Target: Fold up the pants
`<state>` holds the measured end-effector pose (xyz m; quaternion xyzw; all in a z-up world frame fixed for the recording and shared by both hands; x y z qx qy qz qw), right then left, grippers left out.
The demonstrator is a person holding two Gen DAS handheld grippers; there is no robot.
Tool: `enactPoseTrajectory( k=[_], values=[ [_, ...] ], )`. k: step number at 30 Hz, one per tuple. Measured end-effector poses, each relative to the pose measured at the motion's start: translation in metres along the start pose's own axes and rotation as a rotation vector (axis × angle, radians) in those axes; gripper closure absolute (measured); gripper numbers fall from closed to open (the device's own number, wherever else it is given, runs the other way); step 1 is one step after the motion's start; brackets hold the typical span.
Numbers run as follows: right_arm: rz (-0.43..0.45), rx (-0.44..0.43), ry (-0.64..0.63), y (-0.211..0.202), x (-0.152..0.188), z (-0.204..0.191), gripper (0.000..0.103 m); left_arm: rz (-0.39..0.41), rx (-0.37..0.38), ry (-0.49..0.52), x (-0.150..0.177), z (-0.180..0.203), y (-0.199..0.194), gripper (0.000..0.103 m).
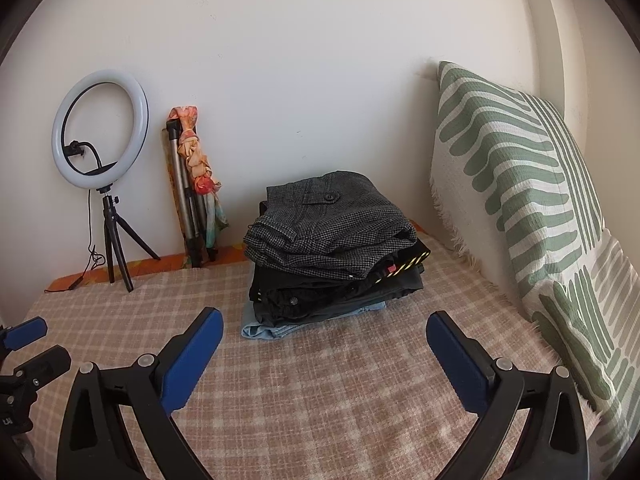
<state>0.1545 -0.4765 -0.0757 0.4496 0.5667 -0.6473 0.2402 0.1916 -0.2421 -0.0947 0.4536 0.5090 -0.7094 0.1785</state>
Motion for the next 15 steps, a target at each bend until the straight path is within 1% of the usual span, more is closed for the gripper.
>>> enactPoseTrajectory(
  k=[5, 11, 15],
  values=[
    [-0.005, 0.000, -0.027, 0.001, 0.003, -0.004, 0.000, 0.004, -0.006, 0.008, 0.000, 0.000, 0.001, 0.023],
    [0.001, -0.014, -0.009, -0.001, 0.000, -0.005, 0.000, 0.012, -0.001, 0.004, -0.003, 0.002, -0.006, 0.023],
    [0.007, -0.019, -0.002, -0.002, -0.003, -0.008, 0.000, 0.019, -0.018, 0.005, -0.005, -0.001, -0.009, 0.023]
  ],
)
Point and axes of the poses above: each gripper's, at about its wrist camera, not at the fingertips, and y roughly the way its jaws point, z to its right, x to its underside, the point moved 10 cm from there along y, roughly the way its jaws point, and after that the axes turned 1 degree about -y, right-handed, at the moved point
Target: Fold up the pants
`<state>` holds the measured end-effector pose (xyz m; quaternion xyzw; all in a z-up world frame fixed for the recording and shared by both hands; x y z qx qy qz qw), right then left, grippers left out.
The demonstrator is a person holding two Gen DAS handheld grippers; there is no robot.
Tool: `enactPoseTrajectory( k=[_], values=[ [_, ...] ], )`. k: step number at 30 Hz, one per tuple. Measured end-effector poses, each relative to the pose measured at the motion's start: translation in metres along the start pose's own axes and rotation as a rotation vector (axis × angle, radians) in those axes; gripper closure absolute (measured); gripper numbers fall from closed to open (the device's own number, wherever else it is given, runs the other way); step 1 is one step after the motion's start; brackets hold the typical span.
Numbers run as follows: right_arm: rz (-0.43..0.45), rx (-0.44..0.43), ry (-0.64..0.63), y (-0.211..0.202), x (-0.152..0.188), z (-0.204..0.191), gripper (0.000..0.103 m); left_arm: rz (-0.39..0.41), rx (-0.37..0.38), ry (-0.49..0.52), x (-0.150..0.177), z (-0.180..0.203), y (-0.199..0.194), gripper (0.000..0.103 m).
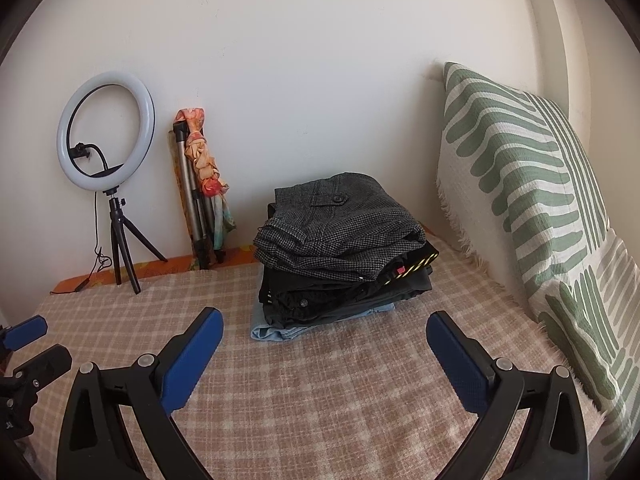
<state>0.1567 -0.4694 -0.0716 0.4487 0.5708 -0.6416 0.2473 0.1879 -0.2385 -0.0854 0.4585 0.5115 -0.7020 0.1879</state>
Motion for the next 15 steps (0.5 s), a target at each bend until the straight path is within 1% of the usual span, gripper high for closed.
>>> enactPoseTrajectory(
  k=[5, 9, 15],
  values=[
    [-0.012, -0.007, -0.016, 0.0025, 0.0040, -0.0063, 0.000, -0.014, -0.012, -0.015, 0.0030, -0.0053, -0.0006, 0.023],
    [-0.018, -0.006, -0.020, 0.0042, 0.0055, -0.0073, 0.000, -0.011, -0.027, -0.004, 0.0039, -0.0055, -0.0017, 0.023],
    [-0.008, 0.000, -0.022, 0.0024, 0.0036, -0.0088, 0.000, -0.008, -0.020, 0.004, 0.0038, -0.0015, -0.0035, 0.023]
  ],
)
Point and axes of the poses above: each gripper's, at about its wrist camera, not at the fingertips, and y roughly the way its jaws point, z to its right, x to its underside, the point moved 10 cm from there along y, roughly the way its jaws point, and after that the axes turned 1 degree about -y, right-handed, at the moved point
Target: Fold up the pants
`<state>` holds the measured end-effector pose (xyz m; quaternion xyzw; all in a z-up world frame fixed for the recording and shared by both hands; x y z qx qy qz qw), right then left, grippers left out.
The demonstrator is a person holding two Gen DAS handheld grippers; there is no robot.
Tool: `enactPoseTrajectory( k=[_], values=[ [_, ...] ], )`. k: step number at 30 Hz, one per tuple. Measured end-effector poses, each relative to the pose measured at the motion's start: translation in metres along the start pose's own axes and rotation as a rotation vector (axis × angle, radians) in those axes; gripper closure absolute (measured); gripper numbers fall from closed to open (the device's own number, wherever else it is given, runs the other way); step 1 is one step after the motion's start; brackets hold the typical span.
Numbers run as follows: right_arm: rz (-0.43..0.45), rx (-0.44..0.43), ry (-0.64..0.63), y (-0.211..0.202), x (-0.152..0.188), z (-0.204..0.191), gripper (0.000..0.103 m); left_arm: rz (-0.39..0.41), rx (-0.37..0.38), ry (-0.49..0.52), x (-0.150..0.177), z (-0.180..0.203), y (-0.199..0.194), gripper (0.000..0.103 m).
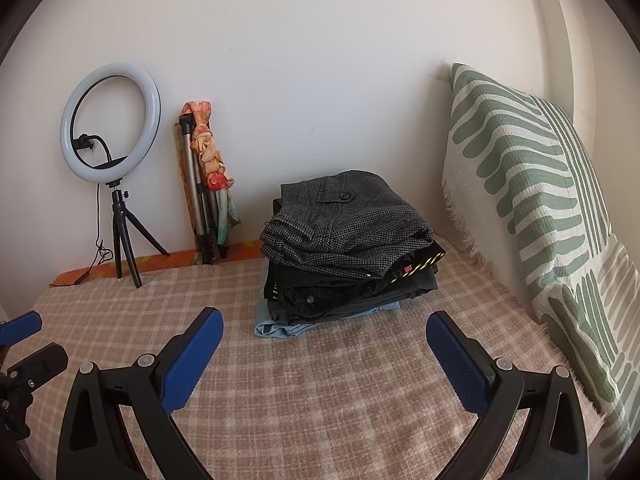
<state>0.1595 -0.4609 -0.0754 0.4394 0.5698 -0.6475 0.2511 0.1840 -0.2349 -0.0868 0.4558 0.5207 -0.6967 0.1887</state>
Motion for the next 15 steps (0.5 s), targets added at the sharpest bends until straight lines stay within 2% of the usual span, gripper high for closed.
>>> enactPoseTrajectory(
  k=[15],
  values=[
    [0.001, 0.001, 0.000, -0.0014, 0.0003, 0.0002, 0.000, -0.003, -0.017, 0.006, 0.0010, 0.0008, -0.0001, 0.023]
  ],
)
Point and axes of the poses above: each gripper's, at about its wrist camera, not at the fingertips, and y roughly the way its jaws point, z to its right, x to its underside, the point moved 10 cm from there along y, roughly the way its jaws point, and after that the axes turned 1 degree about -y, right-handed, at the moved point
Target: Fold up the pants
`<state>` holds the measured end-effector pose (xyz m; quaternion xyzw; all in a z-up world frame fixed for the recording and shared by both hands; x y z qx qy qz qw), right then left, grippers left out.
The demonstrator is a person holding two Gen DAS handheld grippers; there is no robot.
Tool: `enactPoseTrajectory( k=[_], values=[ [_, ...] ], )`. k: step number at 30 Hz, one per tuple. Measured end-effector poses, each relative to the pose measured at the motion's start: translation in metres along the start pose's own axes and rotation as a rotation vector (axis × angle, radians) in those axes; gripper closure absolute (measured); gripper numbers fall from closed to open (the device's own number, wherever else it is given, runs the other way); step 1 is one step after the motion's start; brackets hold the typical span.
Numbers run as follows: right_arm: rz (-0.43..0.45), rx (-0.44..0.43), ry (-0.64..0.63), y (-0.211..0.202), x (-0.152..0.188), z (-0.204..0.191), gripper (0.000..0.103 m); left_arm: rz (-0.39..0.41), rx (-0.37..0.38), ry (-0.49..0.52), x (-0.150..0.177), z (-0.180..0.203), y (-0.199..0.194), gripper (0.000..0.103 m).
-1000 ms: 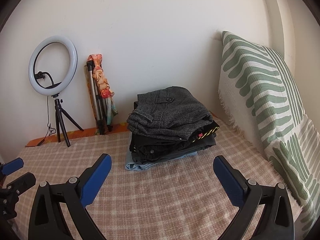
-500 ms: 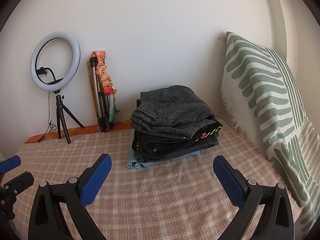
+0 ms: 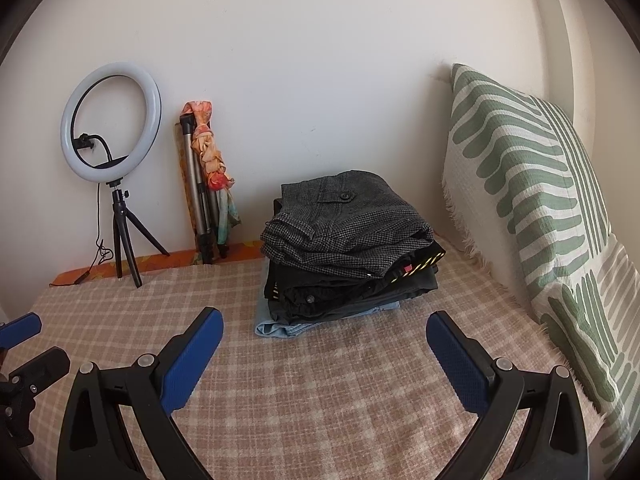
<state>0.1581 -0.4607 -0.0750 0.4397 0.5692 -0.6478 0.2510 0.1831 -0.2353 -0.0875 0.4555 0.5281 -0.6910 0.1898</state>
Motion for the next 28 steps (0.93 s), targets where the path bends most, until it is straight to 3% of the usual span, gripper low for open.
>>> enactPoseTrajectory(
  k=[28],
  values=[
    [-0.014, -0.020, 0.008, 0.0019, 0.0032, -0.0057, 0.000, 0.016, -0.009, 0.003, 0.0012, -0.0015, -0.0025, 0.023]
  ],
)
Point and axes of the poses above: each gripper's, at about its wrist camera, not at the fingertips, and y roughly the way its jaws point, z to its right, x to its underside, the point moved 10 cm from there along y, roughly the way its jaws point, and after that the axes turned 1 degree about -y, right-handed, at the moved point
